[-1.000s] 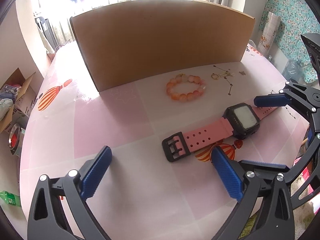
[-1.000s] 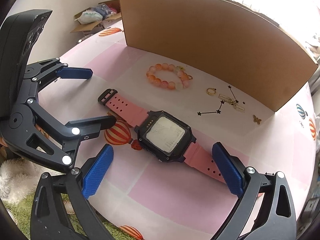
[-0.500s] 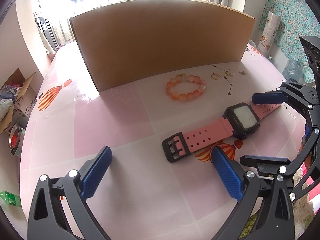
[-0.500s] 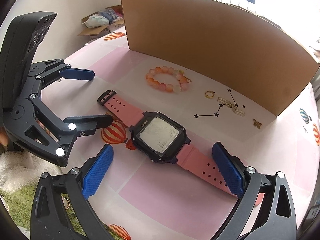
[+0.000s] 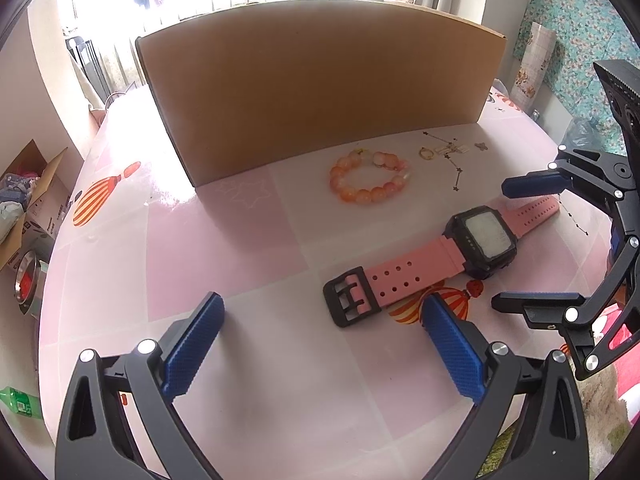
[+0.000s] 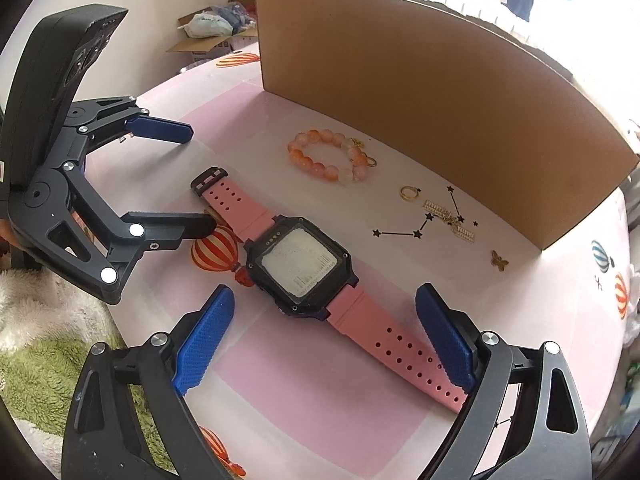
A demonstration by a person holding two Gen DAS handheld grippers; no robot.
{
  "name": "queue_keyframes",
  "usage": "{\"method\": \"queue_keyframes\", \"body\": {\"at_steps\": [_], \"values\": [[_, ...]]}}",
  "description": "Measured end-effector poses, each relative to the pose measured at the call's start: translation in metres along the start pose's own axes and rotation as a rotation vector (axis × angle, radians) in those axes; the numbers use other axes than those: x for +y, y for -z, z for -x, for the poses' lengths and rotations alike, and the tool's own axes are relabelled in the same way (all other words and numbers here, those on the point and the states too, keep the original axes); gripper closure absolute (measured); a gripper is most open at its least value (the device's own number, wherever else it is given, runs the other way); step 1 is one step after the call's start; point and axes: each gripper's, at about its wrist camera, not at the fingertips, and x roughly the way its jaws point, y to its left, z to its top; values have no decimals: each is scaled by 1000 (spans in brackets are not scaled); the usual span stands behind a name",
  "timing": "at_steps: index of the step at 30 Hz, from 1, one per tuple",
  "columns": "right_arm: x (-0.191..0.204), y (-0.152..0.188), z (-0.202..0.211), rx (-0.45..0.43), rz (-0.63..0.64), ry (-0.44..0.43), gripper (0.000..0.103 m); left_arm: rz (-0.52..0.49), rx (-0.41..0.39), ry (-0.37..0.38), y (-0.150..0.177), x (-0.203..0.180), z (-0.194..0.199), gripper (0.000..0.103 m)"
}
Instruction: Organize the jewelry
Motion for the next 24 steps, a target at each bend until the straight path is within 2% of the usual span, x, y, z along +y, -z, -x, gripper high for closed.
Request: {"method": "queue_keyframes", "body": {"at_steps": [8, 10, 13, 16, 24], "values": [[-3, -2, 5, -5, 4, -54, 37, -36, -39, 31, 1, -7, 7, 38], [-5, -4, 7, -6, 1, -52, 48, -44, -49, 47, 1, -9, 9, 46], [-8, -8, 7, -5, -5, -57, 50, -47, -63, 57, 2, -11, 13, 53], [-10, -9, 9, -5, -9, -61, 52, -52, -80, 68, 2, -11, 16, 56], [-22, -11, 6, 11, -38, -118, 53, -100, -107, 67, 2, -19, 22, 56]]}}
